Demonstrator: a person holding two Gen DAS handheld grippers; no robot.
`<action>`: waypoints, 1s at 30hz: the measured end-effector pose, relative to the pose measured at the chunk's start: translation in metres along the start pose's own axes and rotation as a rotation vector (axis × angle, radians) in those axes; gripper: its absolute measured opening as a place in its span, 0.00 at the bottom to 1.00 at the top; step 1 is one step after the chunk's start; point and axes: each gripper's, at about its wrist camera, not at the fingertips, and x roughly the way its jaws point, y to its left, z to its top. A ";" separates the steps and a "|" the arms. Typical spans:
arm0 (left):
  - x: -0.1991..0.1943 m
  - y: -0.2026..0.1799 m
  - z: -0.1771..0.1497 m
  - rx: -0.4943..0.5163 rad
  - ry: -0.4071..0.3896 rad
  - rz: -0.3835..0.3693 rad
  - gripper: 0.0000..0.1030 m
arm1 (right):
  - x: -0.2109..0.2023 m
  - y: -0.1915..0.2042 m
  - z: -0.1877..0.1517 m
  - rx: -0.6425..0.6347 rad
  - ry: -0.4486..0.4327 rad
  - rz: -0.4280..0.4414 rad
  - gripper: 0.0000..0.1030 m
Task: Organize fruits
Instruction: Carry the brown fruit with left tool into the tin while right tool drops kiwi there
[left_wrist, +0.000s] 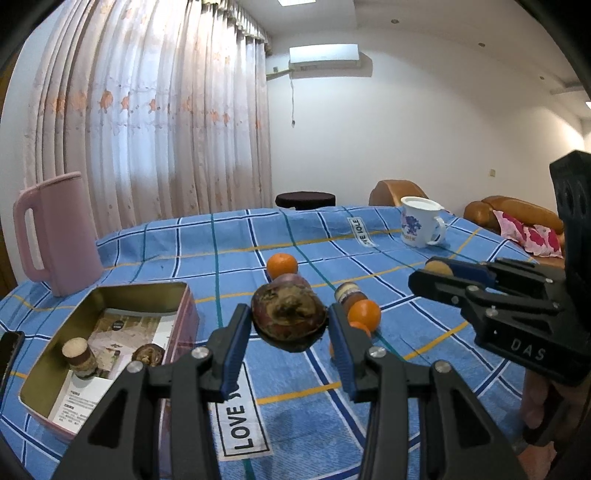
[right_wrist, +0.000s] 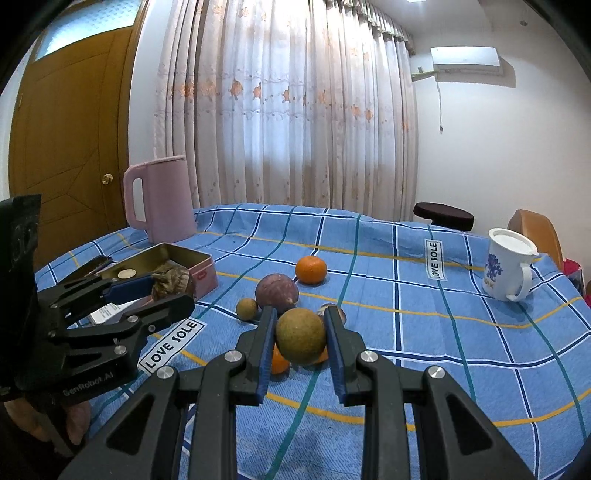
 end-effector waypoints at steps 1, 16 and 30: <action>-0.001 0.000 0.000 0.000 -0.004 0.002 0.43 | -0.001 0.000 0.000 0.000 -0.004 0.001 0.27; -0.012 0.008 0.008 -0.014 -0.014 0.038 0.43 | -0.005 0.004 0.005 -0.006 -0.039 -0.012 0.27; -0.019 0.061 0.011 -0.100 0.044 0.140 0.43 | 0.014 0.044 0.042 -0.032 -0.035 0.127 0.27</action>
